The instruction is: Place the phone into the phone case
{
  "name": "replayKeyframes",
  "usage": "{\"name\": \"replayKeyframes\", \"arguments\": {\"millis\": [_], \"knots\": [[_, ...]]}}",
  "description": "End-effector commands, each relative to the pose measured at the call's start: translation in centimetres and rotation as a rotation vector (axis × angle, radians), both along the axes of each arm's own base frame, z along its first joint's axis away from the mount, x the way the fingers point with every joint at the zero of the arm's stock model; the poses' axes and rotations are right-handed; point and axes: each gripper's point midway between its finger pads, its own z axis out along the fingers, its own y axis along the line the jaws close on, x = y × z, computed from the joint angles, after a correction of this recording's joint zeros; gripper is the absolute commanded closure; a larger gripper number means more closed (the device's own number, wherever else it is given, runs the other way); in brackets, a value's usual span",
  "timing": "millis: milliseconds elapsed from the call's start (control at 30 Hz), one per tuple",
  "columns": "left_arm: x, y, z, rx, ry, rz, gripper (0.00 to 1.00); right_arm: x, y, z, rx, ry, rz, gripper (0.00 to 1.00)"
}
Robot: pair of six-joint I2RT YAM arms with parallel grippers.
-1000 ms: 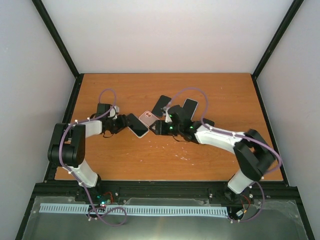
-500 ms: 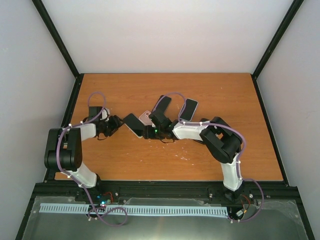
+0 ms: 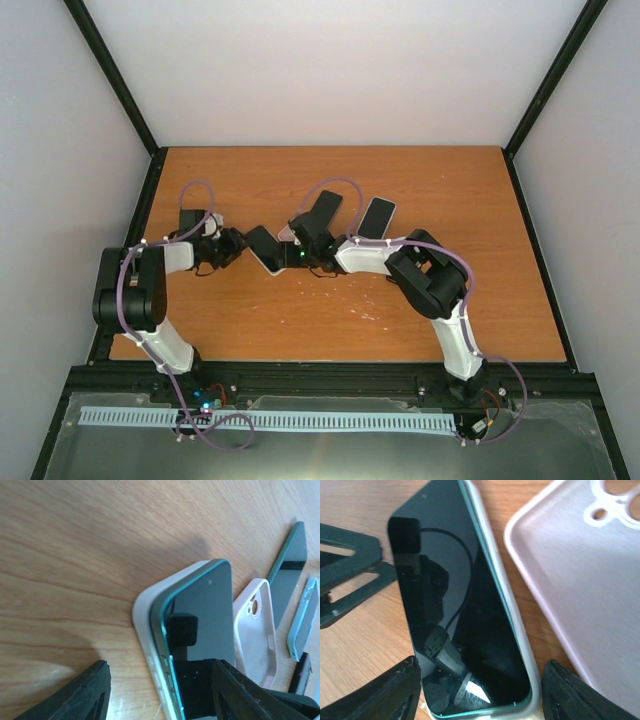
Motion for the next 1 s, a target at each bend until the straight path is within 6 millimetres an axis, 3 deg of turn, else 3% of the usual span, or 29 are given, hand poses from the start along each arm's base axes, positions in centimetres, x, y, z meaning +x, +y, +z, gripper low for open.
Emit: {"name": "replayKeyframes", "arguments": {"millis": [0, 333, 567, 767, 967], "knots": [[0.4, -0.9, -0.4, -0.034, -0.014, -0.071, 0.46, -0.2, 1.6, -0.9, 0.020, -0.003, 0.087, 0.36], [-1.2, -3.5, -1.7, -0.113, 0.041, -0.163, 0.59, -1.5, 1.9, -1.0, 0.056, 0.007, 0.145, 0.54], [-4.5, -6.3, -2.1, -0.137, 0.105, -0.202, 0.62, -3.3, 0.6, -0.1, 0.075, 0.016, 0.173, 0.62], [-8.7, -9.3, -1.7, -0.173, 0.134, -0.254, 0.65, -6.1, -1.3, 1.1, 0.120, 0.042, 0.189, 0.66], [-12.1, -12.6, 0.0, -0.211, 0.136, -0.304, 0.65, -10.9, -4.7, 0.8, 0.143, 0.115, 0.184, 0.67]]}}
